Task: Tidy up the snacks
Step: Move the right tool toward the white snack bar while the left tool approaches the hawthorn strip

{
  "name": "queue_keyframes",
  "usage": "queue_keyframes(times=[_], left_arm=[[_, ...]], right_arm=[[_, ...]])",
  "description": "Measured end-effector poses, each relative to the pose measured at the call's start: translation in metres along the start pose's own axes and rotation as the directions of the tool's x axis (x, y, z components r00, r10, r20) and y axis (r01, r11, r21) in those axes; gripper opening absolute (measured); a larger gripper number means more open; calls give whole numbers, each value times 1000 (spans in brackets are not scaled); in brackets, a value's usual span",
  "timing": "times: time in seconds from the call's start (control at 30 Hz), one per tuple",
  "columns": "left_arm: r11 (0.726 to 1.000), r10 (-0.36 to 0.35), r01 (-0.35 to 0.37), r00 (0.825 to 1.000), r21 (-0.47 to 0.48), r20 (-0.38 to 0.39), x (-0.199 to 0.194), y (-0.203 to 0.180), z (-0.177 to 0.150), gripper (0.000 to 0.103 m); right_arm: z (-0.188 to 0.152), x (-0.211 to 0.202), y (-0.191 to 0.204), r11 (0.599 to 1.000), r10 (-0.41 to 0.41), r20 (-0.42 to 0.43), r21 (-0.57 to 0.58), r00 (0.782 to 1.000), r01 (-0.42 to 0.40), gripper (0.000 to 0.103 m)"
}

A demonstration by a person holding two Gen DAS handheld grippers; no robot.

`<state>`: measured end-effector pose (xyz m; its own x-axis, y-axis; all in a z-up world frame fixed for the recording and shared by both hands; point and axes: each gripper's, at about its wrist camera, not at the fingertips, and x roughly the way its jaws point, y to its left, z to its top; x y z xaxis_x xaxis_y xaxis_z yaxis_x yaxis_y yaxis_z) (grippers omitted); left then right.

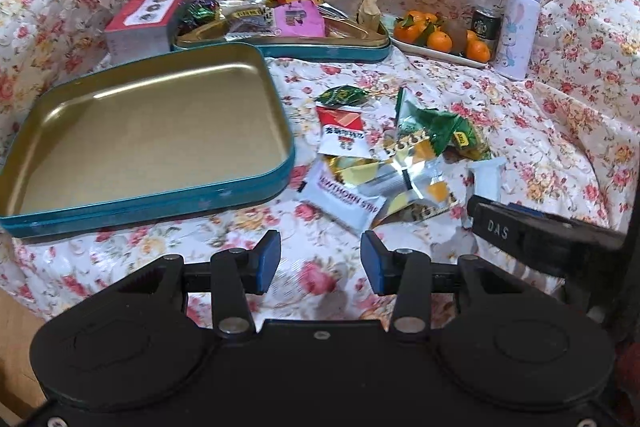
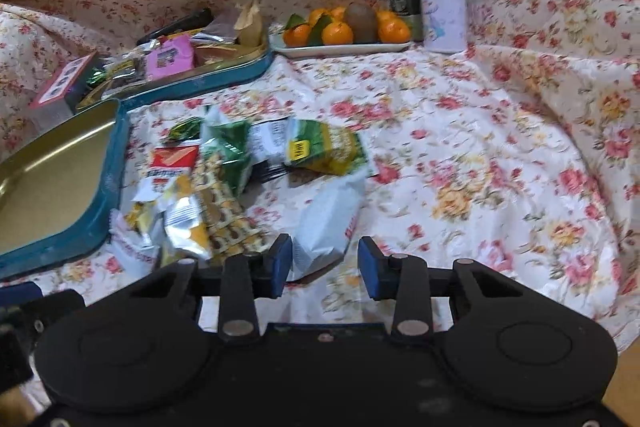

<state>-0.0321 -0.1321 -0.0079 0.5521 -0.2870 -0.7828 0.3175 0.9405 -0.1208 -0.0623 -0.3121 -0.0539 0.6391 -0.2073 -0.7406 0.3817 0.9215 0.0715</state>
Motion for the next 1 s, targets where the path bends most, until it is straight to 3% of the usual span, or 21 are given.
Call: queue_keyframes(times=[0.37, 1.0], left_arm=[[986, -52, 44, 998, -162, -47, 28, 8, 23, 51], [962, -76, 40, 989, -269, -125, 61, 12, 31, 51]], right_arm=[[-1, 5, -10, 999, 0, 2, 34, 1000, 0, 38], [-5, 2, -10, 997, 14, 28, 71, 1000, -16, 38]])
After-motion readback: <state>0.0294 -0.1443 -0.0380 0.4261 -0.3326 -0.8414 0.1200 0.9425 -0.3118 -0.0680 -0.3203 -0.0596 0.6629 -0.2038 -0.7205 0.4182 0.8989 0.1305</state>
